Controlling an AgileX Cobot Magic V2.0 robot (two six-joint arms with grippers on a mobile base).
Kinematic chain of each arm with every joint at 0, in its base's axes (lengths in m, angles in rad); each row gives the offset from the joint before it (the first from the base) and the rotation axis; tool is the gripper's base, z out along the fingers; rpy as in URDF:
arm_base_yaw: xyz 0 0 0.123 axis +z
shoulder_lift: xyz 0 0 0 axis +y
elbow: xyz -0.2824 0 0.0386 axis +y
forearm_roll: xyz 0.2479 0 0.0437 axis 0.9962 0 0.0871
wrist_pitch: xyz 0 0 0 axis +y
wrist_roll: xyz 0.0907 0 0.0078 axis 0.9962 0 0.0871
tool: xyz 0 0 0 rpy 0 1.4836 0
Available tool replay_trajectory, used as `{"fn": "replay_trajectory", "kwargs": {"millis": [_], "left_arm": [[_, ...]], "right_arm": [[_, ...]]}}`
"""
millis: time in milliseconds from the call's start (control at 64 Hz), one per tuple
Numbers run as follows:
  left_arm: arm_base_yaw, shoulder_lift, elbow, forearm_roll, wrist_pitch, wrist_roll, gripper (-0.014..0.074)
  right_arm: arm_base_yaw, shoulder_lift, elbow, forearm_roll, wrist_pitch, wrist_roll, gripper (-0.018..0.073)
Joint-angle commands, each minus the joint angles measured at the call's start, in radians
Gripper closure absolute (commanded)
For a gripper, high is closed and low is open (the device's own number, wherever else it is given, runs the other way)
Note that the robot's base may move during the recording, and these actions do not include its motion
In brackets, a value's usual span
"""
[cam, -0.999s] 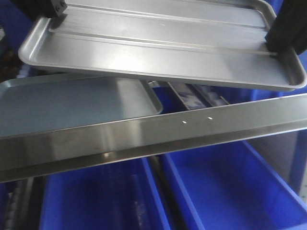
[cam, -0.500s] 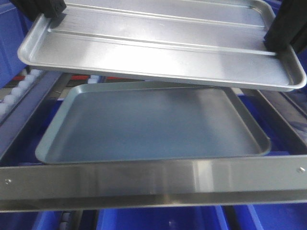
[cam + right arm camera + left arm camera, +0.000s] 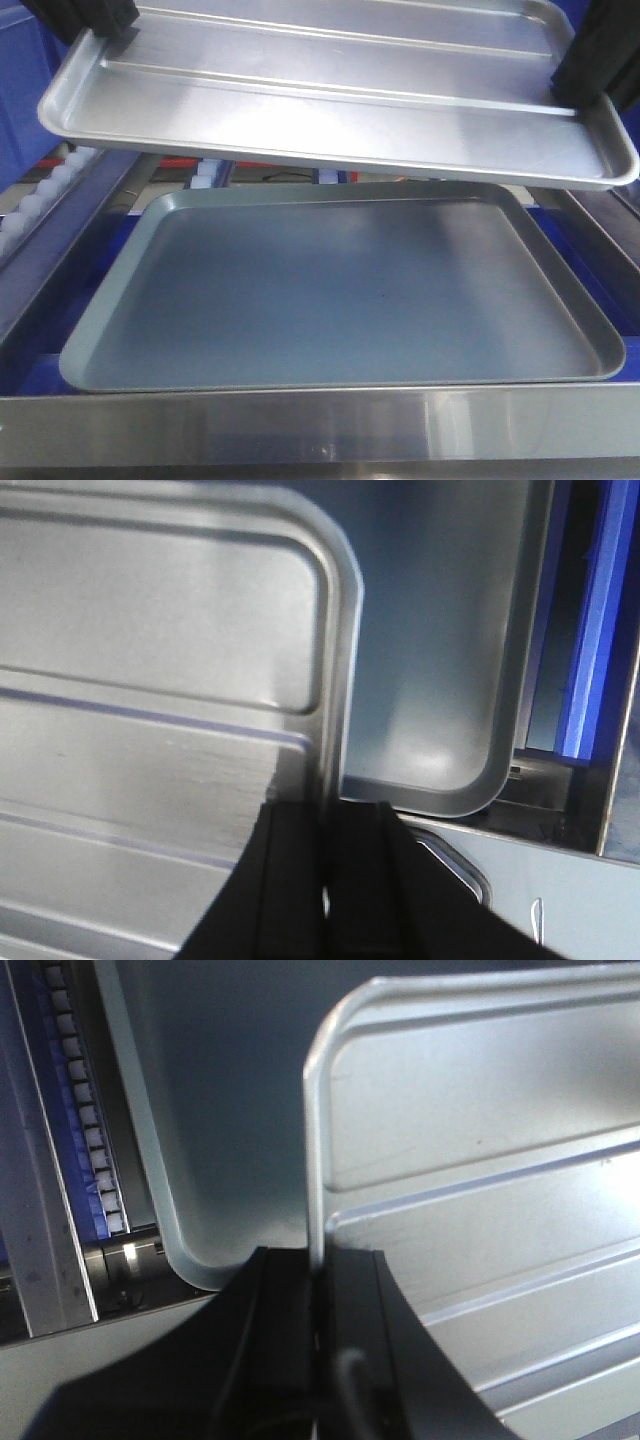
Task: Grab silver tray and stack on right shelf
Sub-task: 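Position the held tray above the larger grey-blue tray on the shelf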
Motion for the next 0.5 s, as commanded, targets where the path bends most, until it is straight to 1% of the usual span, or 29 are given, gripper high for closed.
{"fn": "replay_trajectory", "kwargs": {"millis": [0,484], "left_arm": [[0.004,-0.032,-0.028,0.076,0.030,0.010,0.0689],[0.004,-0.032,-0.028,0.076,0.030,0.010,0.0689]], "right_arm": [[-0.011,-0.025,-0.028,-0.079,-0.009,-0.012,0.0503],[-0.011,-0.025,-0.028,-0.079,-0.009,-0.012,0.0503]]}}
